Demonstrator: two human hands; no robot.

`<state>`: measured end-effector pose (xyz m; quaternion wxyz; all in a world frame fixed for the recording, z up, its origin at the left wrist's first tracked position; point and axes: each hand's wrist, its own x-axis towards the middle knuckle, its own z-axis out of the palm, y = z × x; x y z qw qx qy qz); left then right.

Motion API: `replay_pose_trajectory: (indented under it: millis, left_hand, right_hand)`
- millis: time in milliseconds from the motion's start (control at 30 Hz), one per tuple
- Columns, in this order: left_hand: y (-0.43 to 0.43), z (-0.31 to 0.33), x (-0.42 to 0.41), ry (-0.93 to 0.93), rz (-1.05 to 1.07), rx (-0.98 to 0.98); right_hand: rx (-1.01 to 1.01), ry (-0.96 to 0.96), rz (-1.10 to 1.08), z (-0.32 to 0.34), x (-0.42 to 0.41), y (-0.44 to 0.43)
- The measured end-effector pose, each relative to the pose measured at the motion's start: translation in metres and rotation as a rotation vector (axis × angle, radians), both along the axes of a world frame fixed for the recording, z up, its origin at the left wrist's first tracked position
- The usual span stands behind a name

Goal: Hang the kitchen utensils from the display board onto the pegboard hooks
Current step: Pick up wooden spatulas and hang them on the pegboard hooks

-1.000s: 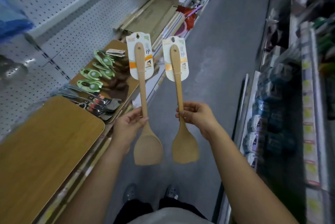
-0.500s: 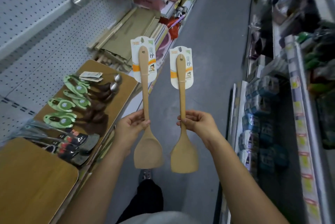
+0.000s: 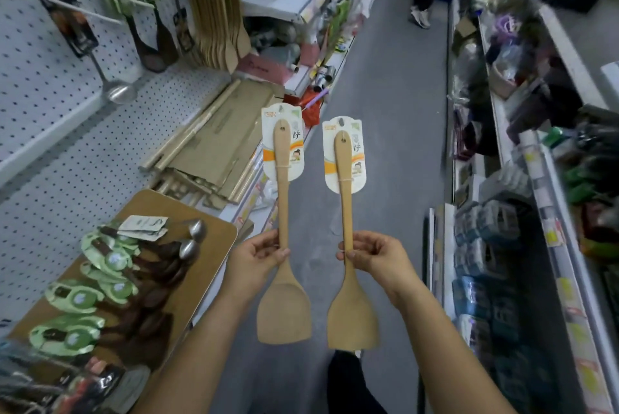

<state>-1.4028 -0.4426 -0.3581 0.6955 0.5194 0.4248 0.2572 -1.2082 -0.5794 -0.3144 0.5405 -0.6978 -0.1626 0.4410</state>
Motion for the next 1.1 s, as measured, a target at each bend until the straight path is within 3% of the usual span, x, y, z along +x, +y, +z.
replay_pose_trajectory:
  millis: [467, 867, 1100]
  left_hand:
    - [0.059, 0.038, 0.193, 0.027, 0.343, 0.044]
    - [0.147, 0.028, 0.254, 0.029, 0.517, 0.035]
    - [0.224, 0.014, 0.287, -0.002, 0.634, -0.007]
  right_hand:
    - [0.040, -0.011, 0.326, 0.006, 0.222, 0.138]
    - [0.074, 0.033, 0.508, 0.002, 0.297, 0.269]
    - [0.046, -0.058, 0.594, 0.006, 0.344, 0.369]
